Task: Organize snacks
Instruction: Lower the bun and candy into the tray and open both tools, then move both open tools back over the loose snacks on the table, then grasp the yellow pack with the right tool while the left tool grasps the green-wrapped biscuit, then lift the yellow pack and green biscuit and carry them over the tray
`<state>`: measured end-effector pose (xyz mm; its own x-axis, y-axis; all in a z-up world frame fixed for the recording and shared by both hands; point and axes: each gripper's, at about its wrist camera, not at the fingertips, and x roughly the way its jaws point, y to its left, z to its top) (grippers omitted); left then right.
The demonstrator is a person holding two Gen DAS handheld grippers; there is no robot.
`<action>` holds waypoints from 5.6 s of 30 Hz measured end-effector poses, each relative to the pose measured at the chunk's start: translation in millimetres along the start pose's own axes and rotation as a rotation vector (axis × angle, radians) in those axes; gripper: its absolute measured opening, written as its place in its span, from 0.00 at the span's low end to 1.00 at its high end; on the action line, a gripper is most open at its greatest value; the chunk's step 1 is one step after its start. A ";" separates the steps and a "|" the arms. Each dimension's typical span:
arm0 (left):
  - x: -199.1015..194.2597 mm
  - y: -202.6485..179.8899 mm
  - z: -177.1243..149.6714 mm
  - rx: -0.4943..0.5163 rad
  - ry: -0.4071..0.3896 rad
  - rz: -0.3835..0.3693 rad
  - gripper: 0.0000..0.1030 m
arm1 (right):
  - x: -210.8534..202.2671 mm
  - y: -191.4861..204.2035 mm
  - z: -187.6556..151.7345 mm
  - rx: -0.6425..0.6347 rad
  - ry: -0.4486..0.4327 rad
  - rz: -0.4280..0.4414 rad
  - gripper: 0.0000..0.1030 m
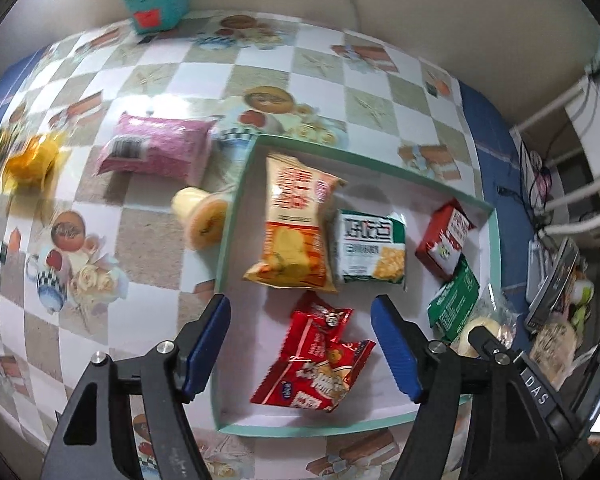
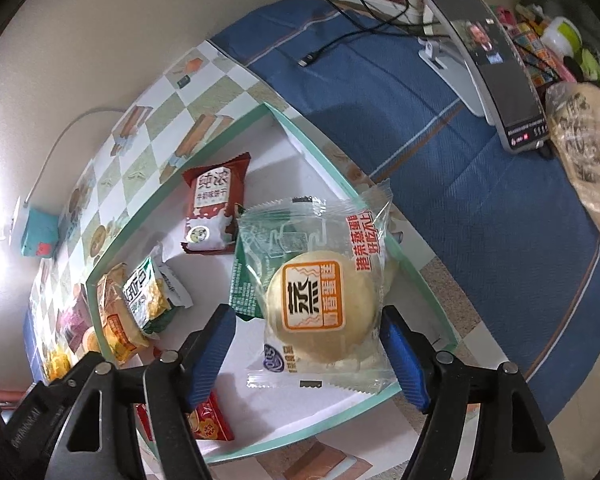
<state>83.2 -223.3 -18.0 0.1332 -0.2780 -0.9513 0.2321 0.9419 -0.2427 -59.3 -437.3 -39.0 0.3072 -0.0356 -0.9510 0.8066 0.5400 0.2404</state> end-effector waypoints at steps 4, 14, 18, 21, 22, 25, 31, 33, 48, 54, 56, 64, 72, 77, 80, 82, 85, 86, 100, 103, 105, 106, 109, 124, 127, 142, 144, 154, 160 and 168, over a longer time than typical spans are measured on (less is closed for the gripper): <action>-9.5 23.8 4.2 -0.086 -0.009 -0.030 0.72 | -2.4 1.4 -0.3 -0.012 -0.007 -0.006 0.76; -25.9 86.6 9.0 -0.307 -0.028 -0.079 0.78 | -5.6 4.1 -1.9 -0.015 -0.024 0.004 0.97; -28.7 100.7 7.1 -0.351 -0.044 -0.059 0.81 | -6.7 7.2 -2.0 -0.025 -0.037 0.007 1.00; -30.6 105.8 6.6 -0.348 -0.061 -0.018 0.90 | -10.2 10.2 -2.2 -0.040 -0.053 0.010 1.00; -31.4 106.8 6.4 -0.345 -0.070 0.007 0.92 | -11.8 12.0 -2.5 -0.046 -0.062 0.013 1.00; -38.0 108.9 6.0 -0.321 -0.113 0.100 0.92 | -18.5 17.1 -3.2 -0.054 -0.088 0.007 1.00; -54.0 120.7 9.0 -0.307 -0.171 0.177 0.92 | -41.0 44.2 -9.3 -0.105 -0.147 0.012 1.00; -58.0 125.0 10.9 -0.310 -0.183 0.185 0.92 | -48.3 60.3 -14.1 -0.142 -0.165 0.017 1.00; -88.4 229.9 1.7 -0.517 -0.214 0.196 0.92 | -41.8 176.0 -78.1 -0.405 -0.135 0.036 1.00; -99.1 271.2 -6.8 -0.587 -0.222 0.194 0.92 | -36.7 207.8 -102.7 -0.459 -0.122 0.049 1.00; -103.0 284.5 -8.8 -0.605 -0.227 0.195 0.92 | -34.9 214.7 -108.7 -0.467 -0.117 0.051 1.00; -113.3 335.3 -19.2 -0.689 -0.234 0.188 0.92 | -25.0 240.5 -128.5 -0.509 -0.098 0.052 1.00; -120.6 367.0 -10.6 -0.684 -0.240 0.121 0.92 | -13.6 268.2 -142.2 -0.576 -0.096 0.079 1.00; -122.7 388.0 10.1 -0.554 -0.250 0.185 0.92 | -2.8 286.5 -145.2 -0.601 -0.100 0.093 1.00; -126.6 409.2 22.7 -0.528 -0.248 0.172 0.92 | 3.0 298.5 -145.9 -0.619 -0.109 0.096 1.00; -127.4 419.8 35.9 -0.482 -0.230 0.183 0.92 | 6.7 306.7 -146.6 -0.632 -0.110 0.106 1.00; -126.2 426.1 55.0 -0.396 -0.209 0.206 0.92 | 11.8 323.5 -149.1 -0.674 -0.115 0.112 1.00; -124.2 426.9 61.5 -0.367 -0.199 0.209 0.92 | 13.1 330.5 -150.4 -0.692 -0.116 0.117 1.00; -65.9 421.9 134.8 -0.132 -0.049 0.218 0.92 | 75.8 454.8 -166.6 -1.129 -0.004 0.097 1.00; -54.5 414.4 146.5 -0.089 -0.036 0.243 0.92 | 89.7 466.9 -176.3 -1.224 0.012 0.082 1.00; -47.5 411.3 152.6 -0.078 -0.031 0.241 0.92 | 95.6 473.7 -182.0 -1.268 0.013 0.072 1.00; -44.4 409.9 155.0 -0.073 -0.028 0.237 0.92 | 98.1 477.4 -184.3 -1.287 0.014 0.062 1.00; -31.9 402.8 161.9 -0.050 -0.011 0.249 0.92 | 103.1 488.3 -188.6 -1.331 0.004 0.051 0.99; -5.3 411.4 185.1 -0.088 -0.024 0.265 0.69 | 108.9 485.6 -173.0 -1.279 0.064 0.113 0.48; -6.5 410.1 183.1 -0.089 -0.022 0.280 0.64 | 108.4 479.4 -172.3 -1.276 0.065 0.117 0.46; -11.4 390.1 126.3 -0.205 -0.002 0.249 0.55 | 79.5 410.9 -185.8 -1.112 0.110 0.203 0.41; -15.3 381.2 113.0 -0.215 -0.009 0.261 0.55 | 67.8 397.1 -189.6 -1.090 0.092 0.220 0.41; -66.4 291.4 52.8 -0.218 -0.124 0.152 0.55 | -2.2 320.7 -181.1 -0.924 -0.031 0.207 0.41; -94.0 205.8 39.4 -0.131 -0.173 0.100 0.55 | -33.6 264.9 -144.7 -0.791 -0.084 0.177 0.42; -81.0 81.0 16.8 0.042 -0.148 0.017 0.55 | -48.6 161.1 -66.8 -0.522 -0.170 0.027 0.42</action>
<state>107.4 -127.7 42.5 0.2776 -0.2898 -0.9159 0.2681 0.9389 -0.2158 22.0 -292.4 33.0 0.4361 -0.1278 -0.8908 0.4526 0.8867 0.0943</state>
